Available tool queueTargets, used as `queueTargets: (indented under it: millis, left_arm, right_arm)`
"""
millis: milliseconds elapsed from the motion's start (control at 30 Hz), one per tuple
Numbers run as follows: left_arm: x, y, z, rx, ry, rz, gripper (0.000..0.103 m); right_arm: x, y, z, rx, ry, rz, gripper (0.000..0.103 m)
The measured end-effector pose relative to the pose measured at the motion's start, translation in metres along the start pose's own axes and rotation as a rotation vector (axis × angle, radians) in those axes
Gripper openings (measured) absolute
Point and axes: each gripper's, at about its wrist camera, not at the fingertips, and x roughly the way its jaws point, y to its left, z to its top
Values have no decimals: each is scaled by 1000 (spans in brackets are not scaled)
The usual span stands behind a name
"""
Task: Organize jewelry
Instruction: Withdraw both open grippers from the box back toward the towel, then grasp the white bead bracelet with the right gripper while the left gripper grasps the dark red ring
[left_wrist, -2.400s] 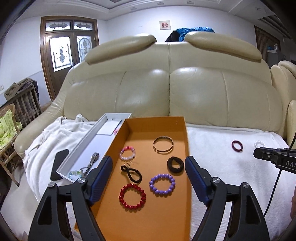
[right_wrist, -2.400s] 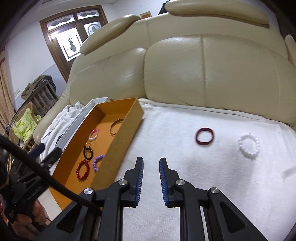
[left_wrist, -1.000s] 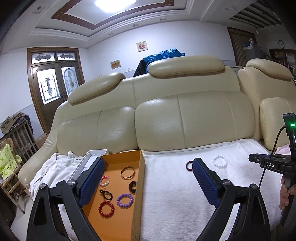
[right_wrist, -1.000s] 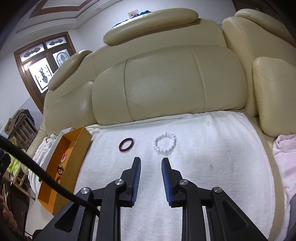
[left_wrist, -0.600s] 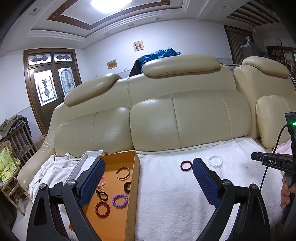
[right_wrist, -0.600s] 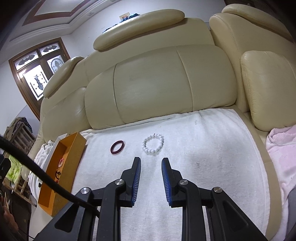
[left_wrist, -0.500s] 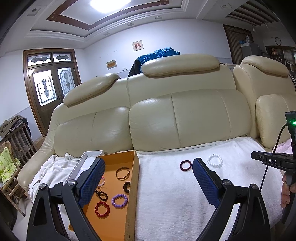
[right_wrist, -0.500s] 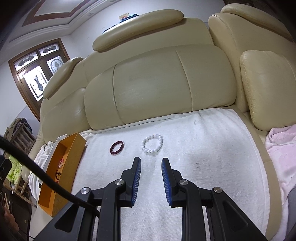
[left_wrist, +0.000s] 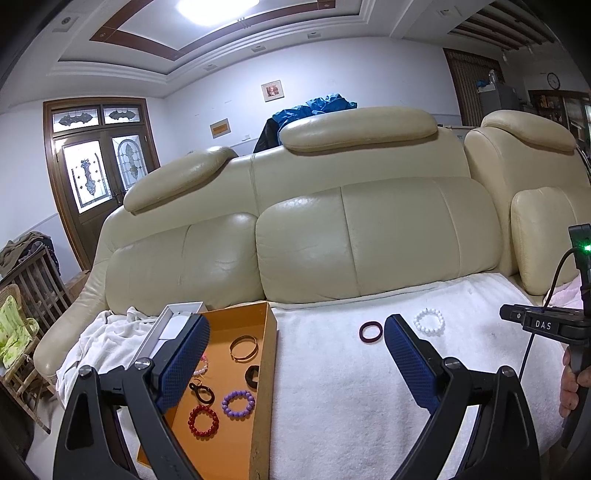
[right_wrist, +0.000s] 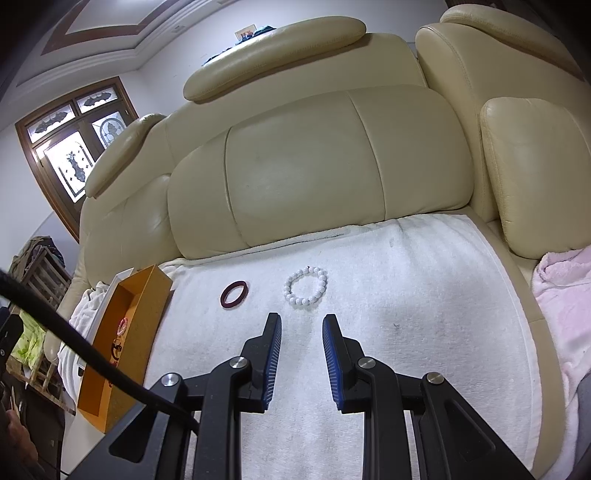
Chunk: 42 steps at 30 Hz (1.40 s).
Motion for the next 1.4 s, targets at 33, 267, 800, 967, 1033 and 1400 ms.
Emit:
queueTargets:
  millis: [33,267,800,967,1033,1400]
  left_arm:
    - [1,0,0,-2,0,-2,95]
    - [17,-1,-5,-9,29,-16,95]
    - [65,-2,-11,-32,70,-36,95]
    - [82,-6,-13,-34,77,-47,95]
    - [88,-8,-13,-34,82,-50,95]
    - [157,-23,-27,-18,187,-118,95]
  right_arm:
    - [0,0,0,-1,0,0,25]
    - [10,1,1,3,18,1,25]
    - [36,10,6,1,46,-4,25]
    - [47,9,8,3,57,-14,25]
    - [50,9,8,6,59,-17,25]
    - [79,-4,15,31,82,-57,25]
